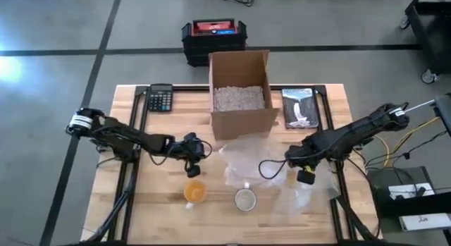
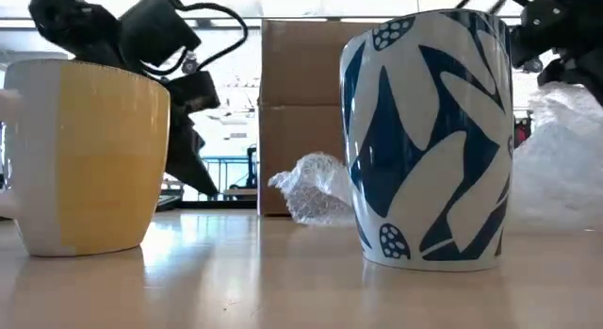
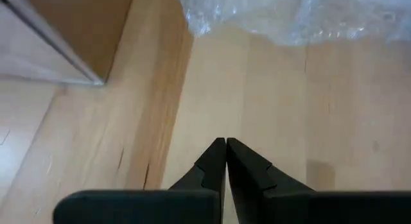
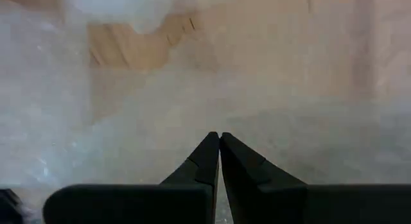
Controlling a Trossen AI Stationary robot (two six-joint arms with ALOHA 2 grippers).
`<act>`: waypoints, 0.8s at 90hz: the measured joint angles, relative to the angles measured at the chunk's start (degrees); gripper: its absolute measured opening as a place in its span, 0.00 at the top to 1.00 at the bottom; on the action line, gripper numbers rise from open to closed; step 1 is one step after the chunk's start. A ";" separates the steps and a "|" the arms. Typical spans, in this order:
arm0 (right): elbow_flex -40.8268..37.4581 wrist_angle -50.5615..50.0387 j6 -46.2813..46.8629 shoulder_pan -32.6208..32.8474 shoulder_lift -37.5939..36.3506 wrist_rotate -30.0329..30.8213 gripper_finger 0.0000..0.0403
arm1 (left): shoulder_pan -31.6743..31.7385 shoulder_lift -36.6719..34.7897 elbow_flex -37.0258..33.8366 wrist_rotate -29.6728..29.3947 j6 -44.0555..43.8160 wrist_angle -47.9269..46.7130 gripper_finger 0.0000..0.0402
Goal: Wrap mug
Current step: Prepare the bubble wrap
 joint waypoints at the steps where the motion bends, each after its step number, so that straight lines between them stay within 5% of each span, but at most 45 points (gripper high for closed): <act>1: 0.08 0.40 -0.13 -0.08 -0.04 0.10 0.99 | 0.00 -0.31 0.00 -0.14 -0.02 0.04 1.00; 28: 1.64 23.49 -11.26 -0.53 -0.08 6.91 0.96 | -0.02 -6.49 -0.07 -0.62 -0.16 0.09 1.00; 39: 1.46 30.25 -15.53 0.12 1.30 6.98 0.86 | -0.07 -7.90 -0.09 -0.60 -0.18 -0.53 1.00; 72: 2.59 29.85 -23.79 4.72 17.32 0.85 0.53 | -0.59 -8.67 -0.09 -0.51 -0.20 -0.94 1.00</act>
